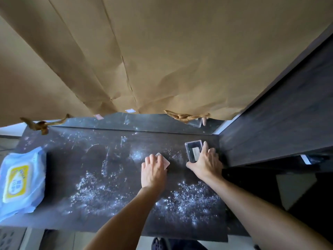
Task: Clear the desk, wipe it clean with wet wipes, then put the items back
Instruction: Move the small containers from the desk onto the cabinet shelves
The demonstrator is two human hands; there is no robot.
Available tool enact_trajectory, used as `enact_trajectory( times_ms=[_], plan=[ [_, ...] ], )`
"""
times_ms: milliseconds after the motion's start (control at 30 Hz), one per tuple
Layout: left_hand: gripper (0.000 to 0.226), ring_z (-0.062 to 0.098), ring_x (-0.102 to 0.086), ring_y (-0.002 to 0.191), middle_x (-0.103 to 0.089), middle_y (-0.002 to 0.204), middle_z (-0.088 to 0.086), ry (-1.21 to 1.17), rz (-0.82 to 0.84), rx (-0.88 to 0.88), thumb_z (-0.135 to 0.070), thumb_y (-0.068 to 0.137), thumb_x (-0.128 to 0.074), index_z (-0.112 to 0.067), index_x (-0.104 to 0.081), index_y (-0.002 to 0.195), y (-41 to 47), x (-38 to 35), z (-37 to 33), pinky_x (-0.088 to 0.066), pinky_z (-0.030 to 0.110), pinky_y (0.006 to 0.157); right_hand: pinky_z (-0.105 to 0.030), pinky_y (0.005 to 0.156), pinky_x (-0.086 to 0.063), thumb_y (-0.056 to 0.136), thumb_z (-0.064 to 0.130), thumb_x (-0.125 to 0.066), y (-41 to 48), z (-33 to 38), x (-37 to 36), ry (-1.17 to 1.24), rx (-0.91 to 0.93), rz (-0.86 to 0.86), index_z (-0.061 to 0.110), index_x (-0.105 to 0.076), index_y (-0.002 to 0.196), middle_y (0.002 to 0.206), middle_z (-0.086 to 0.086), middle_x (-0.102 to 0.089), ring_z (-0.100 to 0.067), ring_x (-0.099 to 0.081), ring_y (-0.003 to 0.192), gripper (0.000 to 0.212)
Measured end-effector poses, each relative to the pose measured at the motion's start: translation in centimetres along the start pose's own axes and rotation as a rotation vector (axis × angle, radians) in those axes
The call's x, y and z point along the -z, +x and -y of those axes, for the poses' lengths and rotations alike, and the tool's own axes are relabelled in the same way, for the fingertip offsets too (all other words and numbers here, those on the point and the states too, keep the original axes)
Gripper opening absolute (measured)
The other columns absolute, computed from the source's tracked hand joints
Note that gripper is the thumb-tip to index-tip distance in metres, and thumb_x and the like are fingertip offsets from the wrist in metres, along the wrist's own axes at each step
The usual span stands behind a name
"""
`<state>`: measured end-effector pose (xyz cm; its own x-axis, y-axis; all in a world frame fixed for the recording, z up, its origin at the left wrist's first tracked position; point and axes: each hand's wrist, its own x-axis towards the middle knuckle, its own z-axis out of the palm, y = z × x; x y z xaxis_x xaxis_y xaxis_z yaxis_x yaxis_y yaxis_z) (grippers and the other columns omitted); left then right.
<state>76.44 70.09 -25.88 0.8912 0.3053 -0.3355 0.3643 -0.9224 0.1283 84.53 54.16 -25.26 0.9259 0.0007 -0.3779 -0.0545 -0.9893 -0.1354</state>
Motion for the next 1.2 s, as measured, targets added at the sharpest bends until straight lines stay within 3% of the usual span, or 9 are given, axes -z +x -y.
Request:
enact_trajectory(
  times_ms=[133, 267, 367, 567, 800, 1000, 1100, 1200],
  plan=[
    [0.053, 0.026, -0.043, 0.115, -0.040, 0.125, 0.009, -0.063, 0.035, 0.011, -0.027, 0.088, -0.053, -0.015, -0.032, 0.136, 0.1, 0.9, 0.2, -0.037, 0.034, 0.098, -0.035, 0.076, -0.045, 0.053, 0.060, -0.071, -0.1, -0.8, 0.1, 0.013, 0.001, -0.048, 0.014, -0.046, 0.114, 0.110, -0.009, -0.048, -0.027, -0.048, 0.102, 0.080],
    [0.051, 0.023, -0.044, 0.115, -0.038, 0.127, 0.011, -0.139, 0.096, -0.005, -0.018, 0.089, -0.054, -0.011, -0.031, 0.134, -0.9, 2.4, 0.9, -0.039, 0.030, 0.097, -0.031, 0.068, -0.045, 0.049, 0.058, -0.069, -0.3, -1.3, 1.0, 0.009, 0.028, -0.088, 0.012, -0.055, 0.100, 0.102, -0.003, -0.046, -0.023, -0.047, 0.099, 0.070],
    [0.052, 0.022, -0.046, 0.116, -0.039, 0.128, 0.008, -0.130, 0.110, -0.034, -0.016, 0.086, -0.058, -0.014, -0.032, 0.131, -2.7, 3.5, 1.8, -0.043, 0.030, 0.094, -0.030, 0.068, -0.042, 0.053, 0.053, -0.069, -1.5, -1.9, 1.7, 0.042, 0.064, -0.081, 0.010, -0.050, 0.104, 0.106, -0.004, -0.048, -0.023, -0.050, 0.096, 0.069],
    [0.064, 0.022, -0.051, 0.112, -0.042, 0.126, 0.003, -0.154, 0.025, -0.110, -0.039, 0.078, -0.064, -0.018, -0.031, 0.128, -7.3, 6.1, 2.7, -0.050, 0.034, 0.087, -0.028, 0.060, -0.037, 0.061, 0.051, -0.066, -8.3, -3.4, 3.4, 0.095, 0.081, -0.063, 0.021, -0.035, 0.102, 0.098, 0.001, -0.058, -0.022, -0.049, 0.073, 0.059],
    [0.063, 0.024, -0.056, 0.104, -0.046, 0.120, 0.004, -0.134, -0.147, -0.331, -0.051, 0.081, -0.060, -0.018, -0.035, 0.128, -12.9, 9.3, -0.5, -0.050, 0.037, 0.080, -0.030, 0.061, -0.038, 0.060, 0.057, -0.065, -16.5, -8.8, 6.1, 0.110, 0.083, -0.252, 0.022, -0.039, 0.105, 0.101, -0.001, -0.064, -0.027, -0.063, 0.086, 0.063],
    [0.055, 0.021, -0.050, 0.106, -0.044, 0.114, 0.001, -0.163, -0.311, -0.582, -0.045, 0.081, -0.059, -0.018, -0.039, 0.126, -16.2, 12.7, -7.1, -0.051, 0.036, 0.076, -0.032, 0.062, -0.043, 0.060, 0.056, -0.067, -20.5, -15.3, 11.7, 0.171, -0.024, -0.438, 0.023, -0.045, 0.109, 0.099, -0.003, -0.067, -0.030, -0.064, 0.087, 0.063],
    [0.065, 0.020, -0.045, 0.111, -0.046, 0.118, -0.001, -0.178, -0.404, -0.692, -0.043, 0.084, -0.056, -0.019, -0.033, 0.139, -17.1, 14.5, -10.7, -0.047, 0.033, 0.078, -0.033, 0.065, -0.046, 0.060, 0.055, -0.070, -21.0, -18.0, 14.9, 0.235, -0.074, -0.508, 0.023, -0.047, 0.115, 0.102, -0.004, -0.066, -0.030, -0.064, 0.090, 0.068],
    [0.066, 0.022, -0.046, 0.113, -0.049, 0.120, 0.000, -0.194, -0.454, -0.796, -0.043, 0.085, -0.057, -0.016, -0.032, 0.140, -17.5, 16.1, -14.5, -0.044, 0.034, 0.089, -0.033, 0.070, -0.046, 0.063, 0.049, -0.074, -20.5, -20.3, 18.1, 0.289, -0.071, -0.598, 0.020, -0.048, 0.119, 0.111, -0.005, -0.059, -0.029, -0.061, 0.095, 0.068]
  ],
)
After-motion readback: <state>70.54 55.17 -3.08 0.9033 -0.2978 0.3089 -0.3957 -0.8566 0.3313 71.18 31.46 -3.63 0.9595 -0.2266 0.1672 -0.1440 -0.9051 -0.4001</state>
